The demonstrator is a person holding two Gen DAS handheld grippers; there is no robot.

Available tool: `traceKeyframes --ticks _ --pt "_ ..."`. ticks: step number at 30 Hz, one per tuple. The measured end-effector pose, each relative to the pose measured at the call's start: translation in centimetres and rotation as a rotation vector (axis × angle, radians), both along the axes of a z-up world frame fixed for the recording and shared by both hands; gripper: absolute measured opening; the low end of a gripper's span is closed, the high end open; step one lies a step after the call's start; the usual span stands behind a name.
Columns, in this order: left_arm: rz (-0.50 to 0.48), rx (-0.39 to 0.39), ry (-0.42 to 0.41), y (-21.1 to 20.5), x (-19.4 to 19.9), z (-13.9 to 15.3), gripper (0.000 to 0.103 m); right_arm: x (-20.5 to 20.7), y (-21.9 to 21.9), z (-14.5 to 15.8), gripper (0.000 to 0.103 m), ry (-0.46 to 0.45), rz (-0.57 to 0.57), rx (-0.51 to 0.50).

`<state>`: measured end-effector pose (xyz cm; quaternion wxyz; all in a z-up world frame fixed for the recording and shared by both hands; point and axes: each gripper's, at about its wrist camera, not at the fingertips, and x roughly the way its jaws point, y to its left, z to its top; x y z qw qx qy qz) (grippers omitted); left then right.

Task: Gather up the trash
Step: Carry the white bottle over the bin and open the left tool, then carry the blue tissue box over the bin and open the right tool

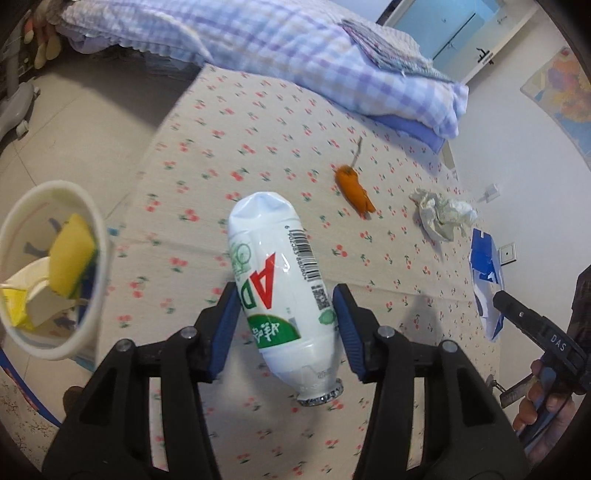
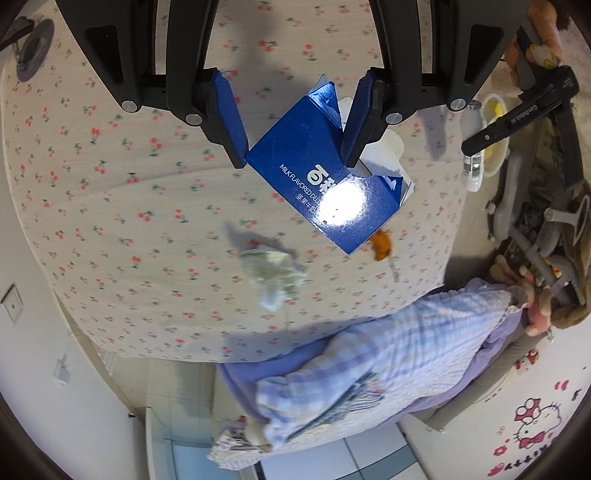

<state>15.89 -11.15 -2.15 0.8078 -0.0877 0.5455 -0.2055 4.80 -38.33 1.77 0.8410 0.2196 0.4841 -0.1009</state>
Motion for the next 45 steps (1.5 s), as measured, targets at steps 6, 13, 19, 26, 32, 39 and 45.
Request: traceKeyframes --ticks 6,13,19,26,32,39,45 --pt "0.069 0.008 -0.037 5.6 0.2 1.3 0.053 1.6 4.5 0.8 0.053 -0.024 0.075 0.000" --pt "0.178 -0.001 -0.037 11.7 0.8 1.7 0.053 3.9 9.9 0.6 0.053 -0.026 0.160 0.004" --pt "0.245 0.030 -0.040 15.7 1.3 1.4 0.053 5.3 13.8 0.2 0.053 -0.020 0.223 0.003" --pt "0.306 0.058 -0.037 18.9 2.3 0.2 0.054 6.7 17.7 -0.2 0.053 -0.022 0.282 0.015" --pt "0.396 0.082 -0.038 21.6 2.6 -0.2 0.084 7.8 20.0 -0.7 0.053 -0.017 0.315 0.010" --pt "0.398 0.153 -0.047 23.3 1.6 -0.1 0.098 9.0 22.9 -1.6 0.053 0.000 0.360 -0.013" --pt "0.404 0.194 -0.033 25.5 0.5 -0.4 0.099 10.1 25.8 -2.3 0.053 0.007 0.411 -0.018"
